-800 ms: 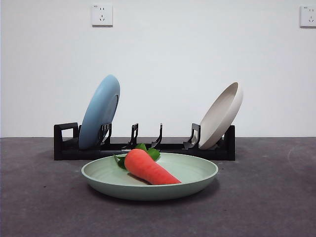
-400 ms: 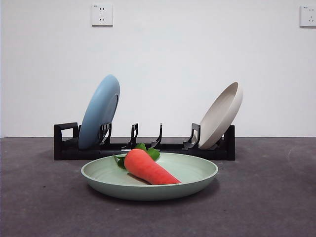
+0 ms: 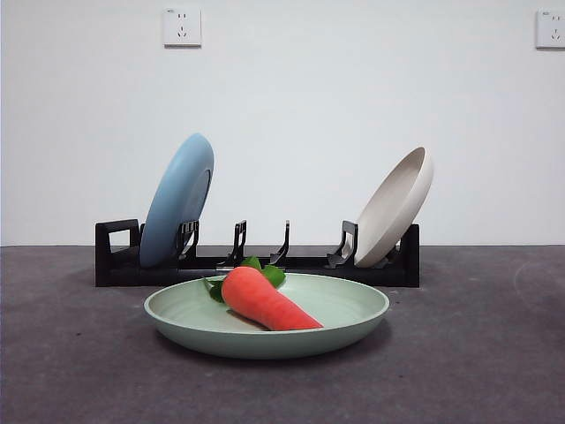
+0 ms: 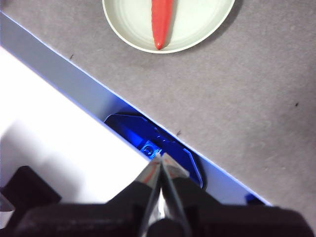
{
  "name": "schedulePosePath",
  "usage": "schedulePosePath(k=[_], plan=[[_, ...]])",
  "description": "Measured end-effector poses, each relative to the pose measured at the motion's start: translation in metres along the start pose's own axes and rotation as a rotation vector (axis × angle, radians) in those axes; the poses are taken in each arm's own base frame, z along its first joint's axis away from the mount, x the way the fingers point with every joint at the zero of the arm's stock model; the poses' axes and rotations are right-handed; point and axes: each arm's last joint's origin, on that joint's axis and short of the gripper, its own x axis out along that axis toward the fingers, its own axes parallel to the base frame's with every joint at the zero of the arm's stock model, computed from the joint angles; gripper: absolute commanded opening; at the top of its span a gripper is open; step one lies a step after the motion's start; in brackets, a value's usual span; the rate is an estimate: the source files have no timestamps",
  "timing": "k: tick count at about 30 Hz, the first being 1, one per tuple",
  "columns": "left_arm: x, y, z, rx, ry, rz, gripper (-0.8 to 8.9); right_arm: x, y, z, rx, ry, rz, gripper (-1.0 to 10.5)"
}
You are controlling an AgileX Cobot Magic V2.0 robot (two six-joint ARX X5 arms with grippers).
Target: Take the green plate from the plate rack,put the plate on the table,take the carrot from the table,put the carrot in the plate
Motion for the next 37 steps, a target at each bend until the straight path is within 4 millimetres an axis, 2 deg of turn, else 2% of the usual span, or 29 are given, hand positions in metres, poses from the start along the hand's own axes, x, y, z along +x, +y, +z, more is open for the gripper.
schedulePosePath(k=[2, 7, 11, 15, 18, 25, 30, 37], plan=[[0.0, 0.0, 0.0, 0.0, 0.0, 0.0, -0.03, -0.005, -0.004, 0.001, -0.015, -0.064, -0.023, 0.0], [0.0, 0.0, 0.0, 0.0, 0.0, 0.0, -0.03, -0.028, -0.021, 0.012, 0.009, -0.47, -0.076, 0.0], [0.0, 0.0, 0.0, 0.0, 0.0, 0.0, -0.03, -0.027, -0.04, 0.002, 0.067, -0.683, -0.157, 0.0], [0.0, 0.0, 0.0, 0.0, 0.0, 0.0, -0.03, -0.006, -0.06, -0.022, 0.136, -0.801, -0.293, 0.0], [0.0, 0.0, 0.0, 0.0, 0.0, 0.0, -0.03, 0.021, -0.072, -0.046, 0.159, -0.883, -0.372, 0.0], [0.0, 0.0, 0.0, 0.0, 0.0, 0.0, -0.03, 0.079, -0.084, -0.091, 0.17, -0.957, -0.441, 0.0], [0.0, 0.0, 0.0, 0.0, 0.0, 0.0, -0.03, 0.106, -0.09, -0.109, 0.192, -0.932, -0.454, 0.0], [0.0, 0.0, 0.0, 0.0, 0.0, 0.0, -0.03, 0.125, -0.094, -0.123, 0.231, -0.909, -0.477, 0.0]])
